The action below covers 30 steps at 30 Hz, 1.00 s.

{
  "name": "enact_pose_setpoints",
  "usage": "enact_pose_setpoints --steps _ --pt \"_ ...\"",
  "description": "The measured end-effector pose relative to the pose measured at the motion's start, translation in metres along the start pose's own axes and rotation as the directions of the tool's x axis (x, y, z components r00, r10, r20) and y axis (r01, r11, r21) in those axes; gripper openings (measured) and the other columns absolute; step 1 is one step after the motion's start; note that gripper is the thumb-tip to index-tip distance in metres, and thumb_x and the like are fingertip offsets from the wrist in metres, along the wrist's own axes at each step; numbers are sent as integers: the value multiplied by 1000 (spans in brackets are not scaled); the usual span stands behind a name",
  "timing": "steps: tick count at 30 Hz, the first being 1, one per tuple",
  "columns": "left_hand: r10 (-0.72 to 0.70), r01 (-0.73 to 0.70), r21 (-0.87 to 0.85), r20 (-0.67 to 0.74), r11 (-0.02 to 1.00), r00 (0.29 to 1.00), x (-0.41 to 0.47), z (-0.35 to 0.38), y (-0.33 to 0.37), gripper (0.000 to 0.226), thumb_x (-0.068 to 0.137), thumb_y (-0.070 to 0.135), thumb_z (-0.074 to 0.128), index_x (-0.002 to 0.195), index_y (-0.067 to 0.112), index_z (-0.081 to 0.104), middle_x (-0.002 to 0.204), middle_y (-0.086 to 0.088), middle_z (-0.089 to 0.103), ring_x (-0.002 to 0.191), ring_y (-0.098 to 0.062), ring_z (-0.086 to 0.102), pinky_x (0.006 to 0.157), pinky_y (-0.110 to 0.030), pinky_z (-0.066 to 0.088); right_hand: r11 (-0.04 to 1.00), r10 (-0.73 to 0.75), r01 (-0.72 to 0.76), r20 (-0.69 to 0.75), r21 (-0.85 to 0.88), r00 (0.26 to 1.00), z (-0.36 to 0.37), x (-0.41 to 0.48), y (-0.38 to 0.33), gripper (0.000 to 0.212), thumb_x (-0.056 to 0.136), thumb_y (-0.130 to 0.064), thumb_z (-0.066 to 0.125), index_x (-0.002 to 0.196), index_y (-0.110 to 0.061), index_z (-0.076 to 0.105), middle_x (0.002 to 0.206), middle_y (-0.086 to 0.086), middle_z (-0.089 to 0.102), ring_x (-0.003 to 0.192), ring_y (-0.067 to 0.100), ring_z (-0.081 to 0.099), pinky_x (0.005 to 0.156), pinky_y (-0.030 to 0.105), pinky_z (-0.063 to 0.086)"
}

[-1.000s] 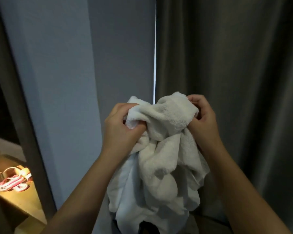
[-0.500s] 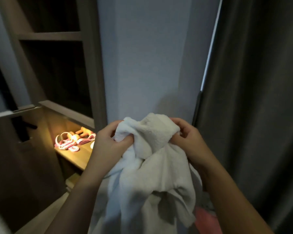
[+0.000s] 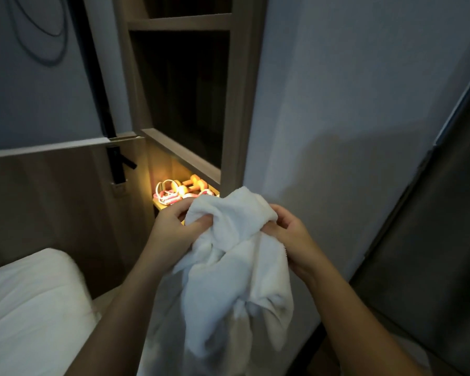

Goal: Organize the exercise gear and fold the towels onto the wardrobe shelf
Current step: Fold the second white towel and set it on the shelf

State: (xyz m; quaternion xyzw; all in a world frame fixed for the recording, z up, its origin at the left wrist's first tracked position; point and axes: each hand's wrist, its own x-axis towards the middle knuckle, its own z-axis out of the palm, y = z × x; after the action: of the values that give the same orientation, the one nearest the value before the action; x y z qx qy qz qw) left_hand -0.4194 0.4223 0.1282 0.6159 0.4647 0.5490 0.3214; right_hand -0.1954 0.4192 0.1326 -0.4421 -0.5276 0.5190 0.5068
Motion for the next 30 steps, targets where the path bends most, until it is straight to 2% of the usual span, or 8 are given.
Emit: enact_pose_setpoints --steps 2,5,8,16,22,25,27,30 --pt "-20 20 9 -18 1000 1000 13 -7 -13 18 88 22 69 107 22 68 97 5 71 93 -15 65 80 -34 56 999 21 -20 26 -35 999 7 22 8 28 79 -30 78 105 -30 70 103 -1 72 92 17 70 71 29 57" --pt "-72 72 15 17 997 997 39 -15 -32 15 89 15 67 100 24 67 87 12 72 84 -10 67 69 -19 53 997 49 -42 95 -69 994 15 61 24 46 73 -37 83 114 -27 66 109 -2 70 99 21 68 81 40 59" --pt "-108 108 6 13 994 994 67 -22 -56 16 88 7 67 103 11 68 88 -1 71 81 -13 67 66 -15 52 995 79 -67 167 -78 983 21 102 44 57 65 -45 83 116 -29 64 110 -4 70 100 19 68 85 40 58" --pt "-167 165 82 18 983 986 135 -44 -111 18 88 3 66 103 12 68 87 5 71 88 -11 66 67 -12 51 983 180 -179 255 -27 950 44 198 83 34 75 -35 80 106 -38 66 100 -14 71 92 9 69 70 22 56" --pt "-329 322 123 50 939 943 199 -63 -174 11 91 7 62 97 14 68 89 -3 71 80 -17 65 71 -26 54 972 233 -233 204 -21 951 69 251 108 52 66 -45 81 113 -33 64 112 -9 67 100 12 67 79 30 58" --pt "-321 304 147 114 941 940 236 -74 -212 13 91 4 61 102 9 68 93 -9 71 81 -17 67 67 -18 54 964 264 -265 154 -13 952 86 279 125 61 65 -47 82 120 -30 61 116 -7 66 105 15 65 87 38 58" --pt "-279 259 124 187 958 942 261 -85 -235 16 91 -1 62 105 3 66 96 -13 68 84 -11 67 67 -16 54 963 264 -268 112 21 958 99 298 136 58 64 -47 85 116 -30 64 114 -5 68 105 18 66 86 39 57" --pt "-268 220 172 346 960 899 305 -103 -262 14 90 18 68 97 29 70 89 7 69 89 -10 66 72 -20 55 966 248 -250 30 65 968 125 326 152 48 62 -45 87 105 -32 70 109 -4 69 104 21 66 84 40 57"
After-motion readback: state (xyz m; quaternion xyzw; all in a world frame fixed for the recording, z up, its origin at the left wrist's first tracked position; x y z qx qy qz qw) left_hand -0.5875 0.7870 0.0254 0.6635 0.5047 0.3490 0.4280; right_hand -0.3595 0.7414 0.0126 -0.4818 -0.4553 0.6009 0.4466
